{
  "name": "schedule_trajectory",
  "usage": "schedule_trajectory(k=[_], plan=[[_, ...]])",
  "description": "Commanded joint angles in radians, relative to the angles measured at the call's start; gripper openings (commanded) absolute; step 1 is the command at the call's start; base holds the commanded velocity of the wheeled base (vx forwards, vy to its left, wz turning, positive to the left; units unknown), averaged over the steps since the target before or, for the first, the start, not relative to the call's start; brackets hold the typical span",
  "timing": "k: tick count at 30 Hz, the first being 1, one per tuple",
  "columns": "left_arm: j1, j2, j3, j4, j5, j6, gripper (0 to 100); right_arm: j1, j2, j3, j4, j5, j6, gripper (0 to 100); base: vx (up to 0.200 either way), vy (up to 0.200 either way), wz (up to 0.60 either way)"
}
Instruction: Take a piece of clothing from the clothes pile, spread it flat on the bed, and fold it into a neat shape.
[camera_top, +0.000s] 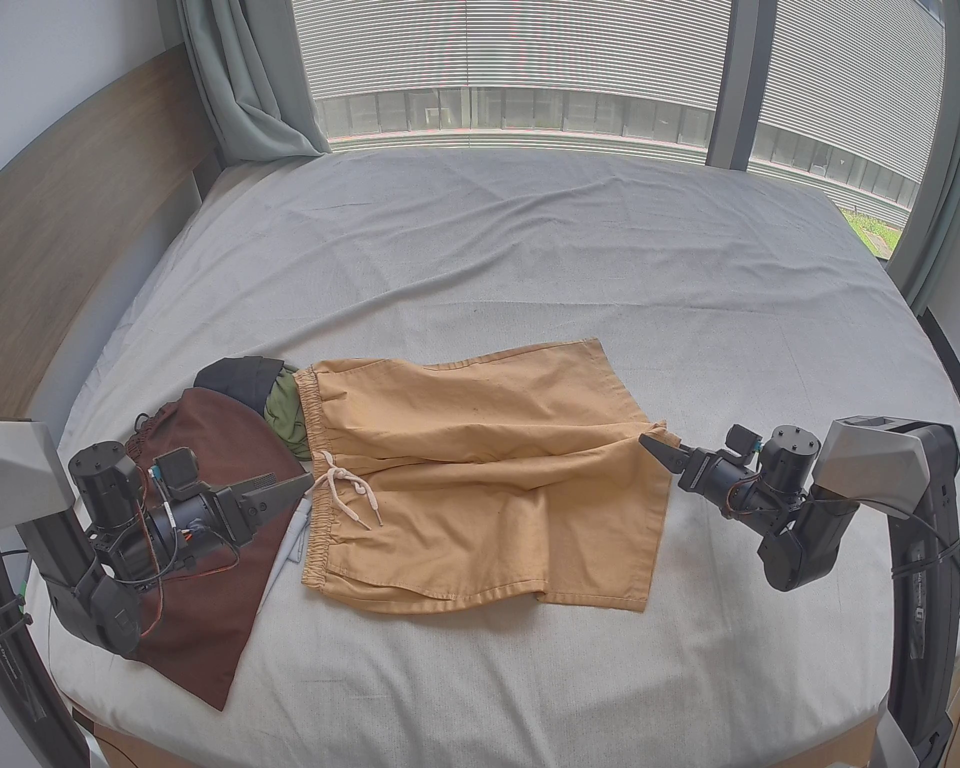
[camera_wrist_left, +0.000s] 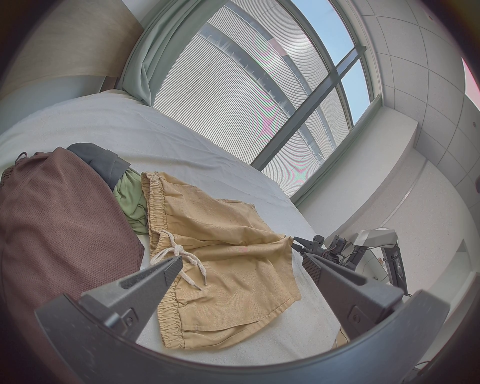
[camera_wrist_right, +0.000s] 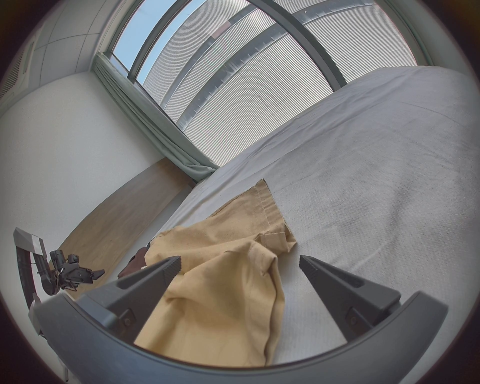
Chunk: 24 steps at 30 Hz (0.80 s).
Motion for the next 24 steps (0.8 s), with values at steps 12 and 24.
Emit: schedule_trajectory(k=[12, 24], plan=[[-0.002, 0.000, 0.001, -0.001, 0.000, 0.001, 100, 0.014, -0.093, 0.270, 0.005, 0.012, -0.090, 100, 0.000, 0.000, 0.00], [-0.002, 0.001, 0.003, -0.001, 0.000, 0.001, 100, 0.070, -0.107, 0.441, 0.007, 0.018, -0.105, 100, 0.000, 0.000, 0.00]])
